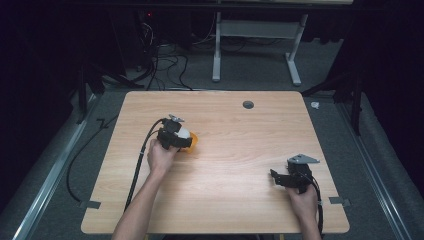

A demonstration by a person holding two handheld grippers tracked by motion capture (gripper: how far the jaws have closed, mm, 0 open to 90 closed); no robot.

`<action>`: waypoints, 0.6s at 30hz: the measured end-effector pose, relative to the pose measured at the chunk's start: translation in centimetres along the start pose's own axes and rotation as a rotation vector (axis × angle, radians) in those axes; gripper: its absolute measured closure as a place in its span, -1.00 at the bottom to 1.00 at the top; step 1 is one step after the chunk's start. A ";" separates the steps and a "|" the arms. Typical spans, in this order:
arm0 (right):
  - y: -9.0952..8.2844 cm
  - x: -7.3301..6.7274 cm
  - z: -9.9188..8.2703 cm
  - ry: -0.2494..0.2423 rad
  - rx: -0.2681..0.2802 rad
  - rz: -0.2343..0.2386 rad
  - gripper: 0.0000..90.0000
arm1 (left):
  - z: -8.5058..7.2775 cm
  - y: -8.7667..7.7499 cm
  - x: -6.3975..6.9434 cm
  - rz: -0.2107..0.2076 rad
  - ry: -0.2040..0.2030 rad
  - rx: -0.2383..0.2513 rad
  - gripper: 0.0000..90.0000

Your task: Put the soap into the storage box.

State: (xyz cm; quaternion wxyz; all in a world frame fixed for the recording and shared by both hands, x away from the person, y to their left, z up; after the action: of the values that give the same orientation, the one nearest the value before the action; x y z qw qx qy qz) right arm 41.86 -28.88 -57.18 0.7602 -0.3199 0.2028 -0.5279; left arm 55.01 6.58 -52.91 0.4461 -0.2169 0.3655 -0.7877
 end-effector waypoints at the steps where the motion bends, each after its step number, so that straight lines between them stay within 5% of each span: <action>1: 0.0 0.0 0.0 0.000 0.000 0.000 -0.51 | 0.0 0.1 0.0 0.001 0.001 -0.003 -0.49; 18: 0.0 0.0 0.0 -0.001 0.000 -0.001 -0.50 | -0.4 0.5 0.2 0.013 -0.001 -0.016 -0.49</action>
State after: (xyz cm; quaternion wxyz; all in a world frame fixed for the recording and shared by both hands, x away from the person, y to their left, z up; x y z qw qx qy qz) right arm 41.86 -28.88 -57.19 0.7600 -0.3204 0.2023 -0.5280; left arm 54.89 6.45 -53.53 0.4495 -0.2184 0.3731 -0.7817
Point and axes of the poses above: each handheld gripper's, and its own axes: y roughly forward along the jaws, z roughly out of its top, x roughly to its right, the point moved 10 cm from there along y, roughly forward along the jaws, and after that the axes turned 2 degrees about -y, right-handed, at the moved point
